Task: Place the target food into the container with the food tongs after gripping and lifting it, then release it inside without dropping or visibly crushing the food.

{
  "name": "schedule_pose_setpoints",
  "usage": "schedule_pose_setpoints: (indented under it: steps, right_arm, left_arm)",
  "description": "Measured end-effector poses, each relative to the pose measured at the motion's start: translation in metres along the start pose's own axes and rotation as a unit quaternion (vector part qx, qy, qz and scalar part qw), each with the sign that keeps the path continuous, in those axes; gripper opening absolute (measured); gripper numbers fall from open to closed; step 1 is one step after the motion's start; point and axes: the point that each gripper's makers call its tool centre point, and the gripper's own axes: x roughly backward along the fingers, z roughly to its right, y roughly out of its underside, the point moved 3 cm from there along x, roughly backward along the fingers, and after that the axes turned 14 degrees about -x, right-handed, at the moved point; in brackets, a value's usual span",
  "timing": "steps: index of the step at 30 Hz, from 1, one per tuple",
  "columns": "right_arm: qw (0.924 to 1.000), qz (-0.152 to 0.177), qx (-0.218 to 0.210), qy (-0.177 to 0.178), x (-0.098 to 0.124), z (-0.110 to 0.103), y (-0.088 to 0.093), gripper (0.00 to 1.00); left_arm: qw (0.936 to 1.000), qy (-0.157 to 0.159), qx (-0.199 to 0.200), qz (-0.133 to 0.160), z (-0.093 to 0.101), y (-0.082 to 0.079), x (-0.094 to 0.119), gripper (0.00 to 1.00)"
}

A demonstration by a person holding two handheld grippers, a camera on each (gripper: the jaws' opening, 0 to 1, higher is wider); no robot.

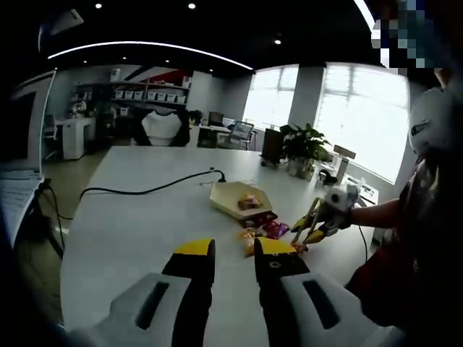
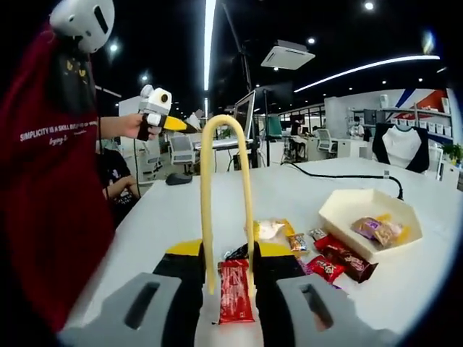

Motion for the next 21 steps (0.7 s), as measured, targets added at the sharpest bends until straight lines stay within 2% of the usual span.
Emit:
schedule_pose_setpoints:
  steps: [6,7,8,11,13,16,17,21]
  right_arm:
    - [0.9999,-0.012,-0.007,0.008,-0.002,0.006,0.013,0.24]
    - [0.9998,0.018,0.001,-0.002,-0.003,0.003,0.004,0.25]
    - [0.9997,0.006,-0.022,0.008,-0.001,0.005,0.007,0.25]
    - [0.9997,0.007,-0.021,0.007,-0.001,0.005,0.007,0.24]
    - [1.0000,-0.002,0.000,0.006,-0.001,0.002,0.009,0.24]
    - [1.0000,-0.004,-0.002,0.005,0.000,0.003,0.009,0.23]
    - [0.9998,0.000,-0.018,0.006,0.001,0.004,0.008,0.22]
    - [0.9997,-0.007,-0.017,0.017,0.004,0.007,0.008,0.19]
  left_arm:
    - [1.0000,0.000,0.000,-0.008,0.004,0.005,-0.006,0.22]
    - [0.9999,0.005,0.001,-0.009,0.005,0.005,-0.006,0.20]
    - [0.9999,0.014,0.004,-0.008,0.008,0.005,-0.006,0.16]
    - [0.9998,0.018,0.005,-0.004,0.010,0.003,-0.008,0.16]
    - [0.9997,0.022,0.009,-0.005,0.010,0.004,-0.010,0.17]
    - [0.9997,0.023,0.008,-0.007,0.011,0.004,-0.012,0.18]
    - [0.9996,0.024,0.008,-0.007,0.011,0.004,-0.013,0.18]
    - [0.9996,0.027,0.004,-0.009,0.014,0.004,-0.014,0.18]
